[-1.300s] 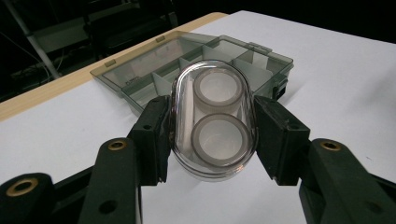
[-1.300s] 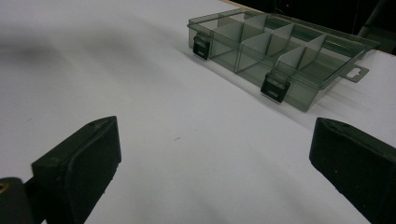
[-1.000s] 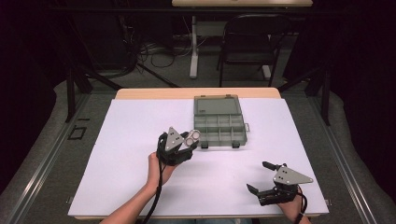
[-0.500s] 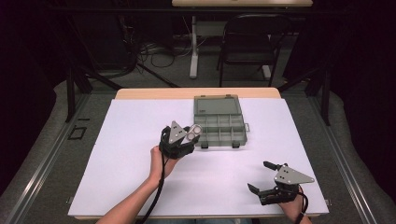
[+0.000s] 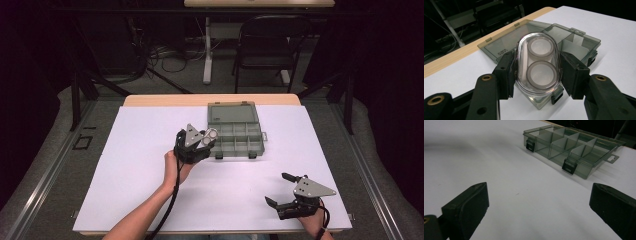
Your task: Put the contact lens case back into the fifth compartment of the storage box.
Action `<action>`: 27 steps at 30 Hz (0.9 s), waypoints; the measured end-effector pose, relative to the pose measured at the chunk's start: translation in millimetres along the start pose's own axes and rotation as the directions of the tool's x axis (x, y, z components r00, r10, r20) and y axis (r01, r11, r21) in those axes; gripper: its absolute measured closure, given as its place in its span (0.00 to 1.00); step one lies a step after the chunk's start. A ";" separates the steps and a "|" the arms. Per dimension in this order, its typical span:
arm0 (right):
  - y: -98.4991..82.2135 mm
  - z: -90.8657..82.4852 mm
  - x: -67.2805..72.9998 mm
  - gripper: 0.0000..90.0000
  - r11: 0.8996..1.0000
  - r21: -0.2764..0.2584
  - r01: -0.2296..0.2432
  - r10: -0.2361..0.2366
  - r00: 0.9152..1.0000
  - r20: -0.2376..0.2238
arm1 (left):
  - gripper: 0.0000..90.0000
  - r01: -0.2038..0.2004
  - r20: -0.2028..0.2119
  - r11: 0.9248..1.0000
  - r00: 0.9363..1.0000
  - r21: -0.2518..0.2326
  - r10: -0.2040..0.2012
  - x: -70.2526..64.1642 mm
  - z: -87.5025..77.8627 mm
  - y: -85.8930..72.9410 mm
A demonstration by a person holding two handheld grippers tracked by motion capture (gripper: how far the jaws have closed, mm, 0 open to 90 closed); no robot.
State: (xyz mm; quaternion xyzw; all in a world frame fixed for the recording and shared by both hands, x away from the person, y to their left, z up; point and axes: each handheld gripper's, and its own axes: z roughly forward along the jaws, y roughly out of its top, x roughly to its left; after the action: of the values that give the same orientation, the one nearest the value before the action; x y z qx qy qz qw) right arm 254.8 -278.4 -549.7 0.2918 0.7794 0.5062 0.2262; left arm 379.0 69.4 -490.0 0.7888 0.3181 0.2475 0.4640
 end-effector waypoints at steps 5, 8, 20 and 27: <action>0.3 0.4 0.3 0.02 1.000 0.000 0.005 -0.005 1.000 0.001 | 0.55 0.002 0.001 1.000 1.000 0.004 -0.002 0.8 4.8 2.7; 0.5 -0.5 0.5 0.02 1.000 0.001 0.002 -0.002 1.000 0.002 | 0.55 0.003 0.004 1.000 1.000 0.004 -0.003 0.8 7.5 4.6; 0.0 0.3 -0.7 0.02 1.000 -0.001 0.000 0.000 1.000 -0.001 | 0.55 0.012 0.004 1.000 1.000 0.006 -0.012 2.8 17.8 7.8; -0.1 0.7 -1.2 0.02 1.000 0.003 0.000 0.000 1.000 0.001 | 0.55 0.022 0.001 1.000 1.000 0.014 -0.022 5.5 24.1 9.2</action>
State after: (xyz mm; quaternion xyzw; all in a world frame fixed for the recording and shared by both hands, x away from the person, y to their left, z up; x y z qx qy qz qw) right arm 256.2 -278.9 -550.1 0.2925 0.7801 0.5047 0.2263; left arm 401.7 56.3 -492.0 0.7887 0.3282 0.2399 0.4611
